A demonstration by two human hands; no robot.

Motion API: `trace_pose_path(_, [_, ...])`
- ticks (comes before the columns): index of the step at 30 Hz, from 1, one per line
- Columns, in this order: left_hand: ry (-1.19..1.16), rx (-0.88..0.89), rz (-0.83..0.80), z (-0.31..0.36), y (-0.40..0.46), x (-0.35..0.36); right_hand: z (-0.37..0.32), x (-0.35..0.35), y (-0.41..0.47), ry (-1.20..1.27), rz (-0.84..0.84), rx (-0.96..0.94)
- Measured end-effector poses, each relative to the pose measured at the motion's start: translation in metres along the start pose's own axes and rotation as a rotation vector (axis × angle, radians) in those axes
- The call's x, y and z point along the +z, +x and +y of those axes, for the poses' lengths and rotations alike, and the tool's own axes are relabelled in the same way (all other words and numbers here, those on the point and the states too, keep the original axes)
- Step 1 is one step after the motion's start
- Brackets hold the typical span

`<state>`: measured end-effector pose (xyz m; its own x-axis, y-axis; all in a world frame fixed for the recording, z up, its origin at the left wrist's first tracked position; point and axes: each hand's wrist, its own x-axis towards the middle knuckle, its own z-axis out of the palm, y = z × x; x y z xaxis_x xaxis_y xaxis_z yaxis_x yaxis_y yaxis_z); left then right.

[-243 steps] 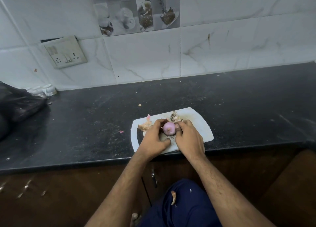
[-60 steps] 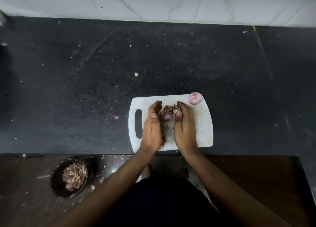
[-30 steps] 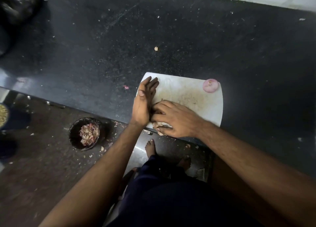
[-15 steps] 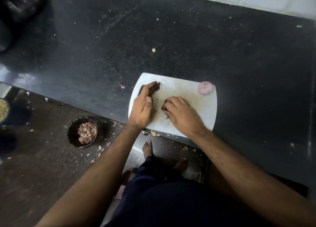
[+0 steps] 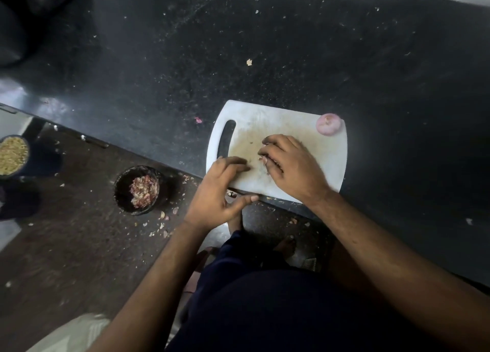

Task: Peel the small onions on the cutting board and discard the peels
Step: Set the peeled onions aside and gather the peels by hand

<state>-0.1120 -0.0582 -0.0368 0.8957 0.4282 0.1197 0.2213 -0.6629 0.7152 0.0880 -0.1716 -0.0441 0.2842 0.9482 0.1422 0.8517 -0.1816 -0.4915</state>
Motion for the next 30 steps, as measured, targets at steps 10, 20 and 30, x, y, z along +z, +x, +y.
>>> trace_pose_path(10, [-0.076,-0.199,0.278,0.023,0.023,0.013,-0.002,-0.003,-0.002,0.053,0.019,-0.06])
trace_pose_path(20, [-0.486,-0.161,0.228,0.016,0.077,0.04,-0.002,-0.031,-0.022,0.391,0.319,0.341])
trace_pose_path(30, [-0.454,-0.133,0.155,0.017,0.077,0.04,-0.037,0.011,0.022,0.581,0.767,0.671])
